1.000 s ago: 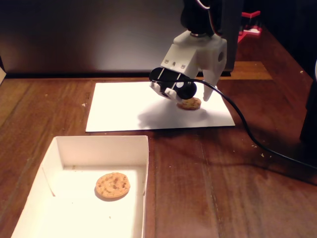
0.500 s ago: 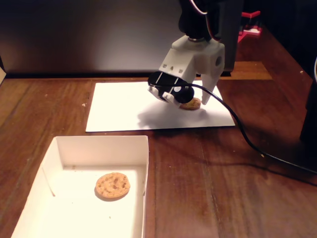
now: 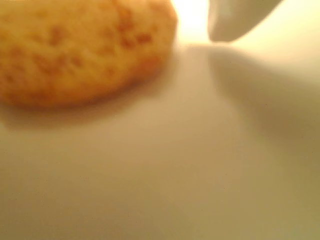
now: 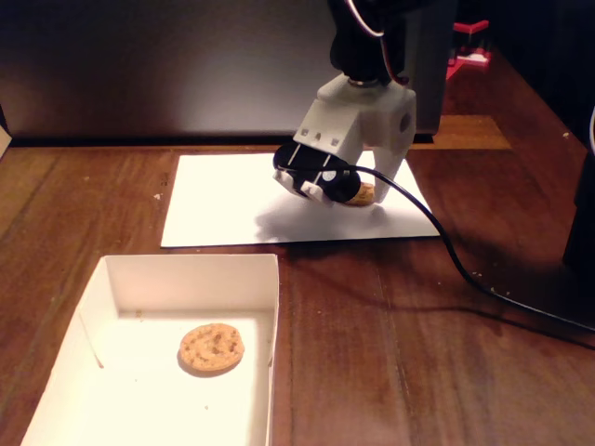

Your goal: Grasp a mini cookies block and put it in the white box.

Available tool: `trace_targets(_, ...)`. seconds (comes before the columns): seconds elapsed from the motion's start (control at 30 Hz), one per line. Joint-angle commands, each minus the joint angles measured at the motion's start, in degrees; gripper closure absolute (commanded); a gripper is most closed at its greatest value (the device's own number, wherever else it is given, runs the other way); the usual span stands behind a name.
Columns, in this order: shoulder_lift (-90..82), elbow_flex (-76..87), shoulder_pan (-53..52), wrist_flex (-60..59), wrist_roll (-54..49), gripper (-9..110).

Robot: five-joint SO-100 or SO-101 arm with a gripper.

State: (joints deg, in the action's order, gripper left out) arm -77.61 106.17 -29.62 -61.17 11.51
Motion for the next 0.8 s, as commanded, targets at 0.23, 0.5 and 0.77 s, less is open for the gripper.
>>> trace_targets(0.23, -1.8, 1.4, -0.4, 2.3, 1.0, 66)
trace_targets(0.5, -1.5, 1.8, -1.4, 3.6, 1.6, 67)
trace_targets(0.77, -2.9, 3.0, -1.5, 5.3, 2.3, 71)
